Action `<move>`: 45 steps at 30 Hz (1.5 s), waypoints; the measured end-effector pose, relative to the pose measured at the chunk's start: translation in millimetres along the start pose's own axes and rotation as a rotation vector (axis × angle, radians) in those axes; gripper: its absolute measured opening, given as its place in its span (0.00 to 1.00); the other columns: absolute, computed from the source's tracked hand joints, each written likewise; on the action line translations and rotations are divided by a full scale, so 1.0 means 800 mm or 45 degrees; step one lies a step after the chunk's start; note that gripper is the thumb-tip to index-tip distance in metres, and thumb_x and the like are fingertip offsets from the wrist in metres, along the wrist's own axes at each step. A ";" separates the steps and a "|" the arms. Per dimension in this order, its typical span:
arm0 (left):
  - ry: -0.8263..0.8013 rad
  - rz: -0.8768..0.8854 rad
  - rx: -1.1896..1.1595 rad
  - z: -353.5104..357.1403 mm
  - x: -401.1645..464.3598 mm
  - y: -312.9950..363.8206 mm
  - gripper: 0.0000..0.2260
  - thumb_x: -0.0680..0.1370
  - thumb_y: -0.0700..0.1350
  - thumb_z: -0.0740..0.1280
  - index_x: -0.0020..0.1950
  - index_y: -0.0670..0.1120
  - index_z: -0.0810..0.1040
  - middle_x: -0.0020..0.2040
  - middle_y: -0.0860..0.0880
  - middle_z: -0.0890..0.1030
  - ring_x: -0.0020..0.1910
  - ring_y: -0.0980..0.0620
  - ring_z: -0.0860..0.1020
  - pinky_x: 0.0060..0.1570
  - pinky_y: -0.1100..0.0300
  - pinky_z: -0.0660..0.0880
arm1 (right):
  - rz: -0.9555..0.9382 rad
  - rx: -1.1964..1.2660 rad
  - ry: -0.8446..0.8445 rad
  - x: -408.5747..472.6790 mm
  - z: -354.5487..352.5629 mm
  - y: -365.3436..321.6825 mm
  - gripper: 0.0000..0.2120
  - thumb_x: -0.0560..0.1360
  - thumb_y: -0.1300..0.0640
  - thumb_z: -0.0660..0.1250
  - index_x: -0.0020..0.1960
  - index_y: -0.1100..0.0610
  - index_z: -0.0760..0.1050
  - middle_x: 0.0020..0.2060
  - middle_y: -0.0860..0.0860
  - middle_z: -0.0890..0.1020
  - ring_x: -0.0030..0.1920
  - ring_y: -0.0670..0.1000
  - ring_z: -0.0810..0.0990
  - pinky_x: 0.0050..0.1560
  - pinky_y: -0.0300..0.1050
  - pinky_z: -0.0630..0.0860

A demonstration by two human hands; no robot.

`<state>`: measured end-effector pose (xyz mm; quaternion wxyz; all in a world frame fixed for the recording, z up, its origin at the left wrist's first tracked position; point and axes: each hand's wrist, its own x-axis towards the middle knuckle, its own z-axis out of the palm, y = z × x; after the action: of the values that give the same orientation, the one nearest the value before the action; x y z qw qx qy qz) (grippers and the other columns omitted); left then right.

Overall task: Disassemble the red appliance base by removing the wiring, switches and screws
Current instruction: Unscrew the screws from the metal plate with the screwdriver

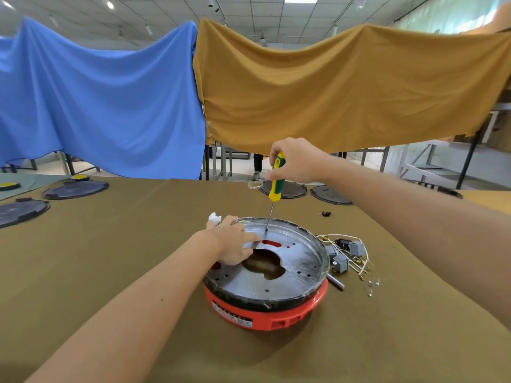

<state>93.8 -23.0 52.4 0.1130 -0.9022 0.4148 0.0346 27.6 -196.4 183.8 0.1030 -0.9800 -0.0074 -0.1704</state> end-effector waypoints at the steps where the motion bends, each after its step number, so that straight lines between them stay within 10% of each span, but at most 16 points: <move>1: 0.035 0.027 0.007 -0.003 0.002 0.001 0.20 0.84 0.57 0.48 0.77 0.62 0.56 0.76 0.48 0.62 0.78 0.46 0.46 0.69 0.32 0.53 | 0.028 -0.015 0.009 0.000 0.006 -0.001 0.15 0.77 0.44 0.70 0.52 0.55 0.73 0.41 0.50 0.76 0.34 0.48 0.72 0.31 0.40 0.65; 9: 0.234 0.052 -0.121 0.026 0.008 0.001 0.19 0.83 0.57 0.48 0.75 0.65 0.57 0.59 0.51 0.62 0.69 0.49 0.57 0.68 0.34 0.54 | 0.164 -0.608 -0.051 0.026 0.001 -0.013 0.17 0.83 0.44 0.54 0.50 0.58 0.70 0.38 0.52 0.73 0.34 0.51 0.71 0.31 0.46 0.63; 17: 0.172 0.096 -0.243 0.028 0.012 -0.001 0.20 0.84 0.56 0.48 0.77 0.65 0.56 0.75 0.56 0.58 0.78 0.54 0.42 0.70 0.31 0.45 | 0.044 -0.397 -0.403 0.056 -0.019 -0.017 0.18 0.81 0.43 0.62 0.56 0.58 0.70 0.45 0.53 0.74 0.40 0.53 0.71 0.39 0.46 0.68; 24: 0.181 0.094 -0.228 0.028 0.014 -0.002 0.20 0.84 0.56 0.48 0.77 0.65 0.56 0.75 0.56 0.59 0.78 0.54 0.43 0.70 0.31 0.47 | -0.062 -0.168 -0.476 0.046 -0.029 -0.009 0.12 0.74 0.70 0.65 0.53 0.57 0.75 0.55 0.57 0.76 0.48 0.56 0.74 0.47 0.53 0.72; 29: 0.166 0.085 -0.223 0.027 0.014 -0.001 0.20 0.84 0.56 0.48 0.76 0.65 0.55 0.74 0.57 0.60 0.78 0.53 0.43 0.70 0.30 0.45 | 0.163 -0.662 -0.388 0.039 -0.011 -0.017 0.27 0.78 0.32 0.56 0.57 0.56 0.73 0.44 0.50 0.74 0.44 0.54 0.76 0.38 0.48 0.69; 32: 0.125 0.087 -0.196 0.023 0.014 -0.001 0.20 0.84 0.56 0.48 0.77 0.65 0.54 0.75 0.57 0.59 0.78 0.53 0.42 0.70 0.30 0.45 | 0.147 -0.841 -0.238 0.046 0.000 -0.013 0.23 0.83 0.41 0.53 0.45 0.58 0.72 0.37 0.52 0.72 0.34 0.51 0.70 0.31 0.46 0.63; 37: -0.016 0.070 -0.139 0.005 0.011 0.001 0.20 0.84 0.56 0.47 0.78 0.64 0.53 0.77 0.56 0.57 0.78 0.53 0.42 0.70 0.30 0.48 | -0.026 -0.277 -0.441 0.045 -0.027 0.003 0.03 0.80 0.58 0.66 0.52 0.56 0.72 0.44 0.51 0.74 0.38 0.50 0.70 0.37 0.44 0.66; 40: -0.104 0.054 -0.089 -0.008 0.011 0.005 0.21 0.85 0.52 0.45 0.78 0.63 0.51 0.77 0.53 0.57 0.78 0.51 0.43 0.70 0.32 0.49 | -0.069 -0.011 -0.401 0.039 -0.027 0.004 0.11 0.74 0.69 0.67 0.52 0.55 0.75 0.45 0.52 0.75 0.38 0.50 0.71 0.36 0.43 0.66; 45: -0.137 0.080 -0.018 -0.022 0.010 0.012 0.21 0.86 0.49 0.45 0.80 0.57 0.49 0.76 0.45 0.58 0.76 0.46 0.49 0.68 0.46 0.52 | 0.150 -0.595 -0.366 0.040 -0.010 -0.009 0.18 0.82 0.41 0.58 0.50 0.56 0.72 0.41 0.53 0.76 0.38 0.53 0.75 0.34 0.46 0.68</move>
<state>91.6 -38.9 66.5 0.1277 -0.8864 0.4359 0.0893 54.5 -191.6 203.2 -0.1181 -0.9900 0.0746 -0.0203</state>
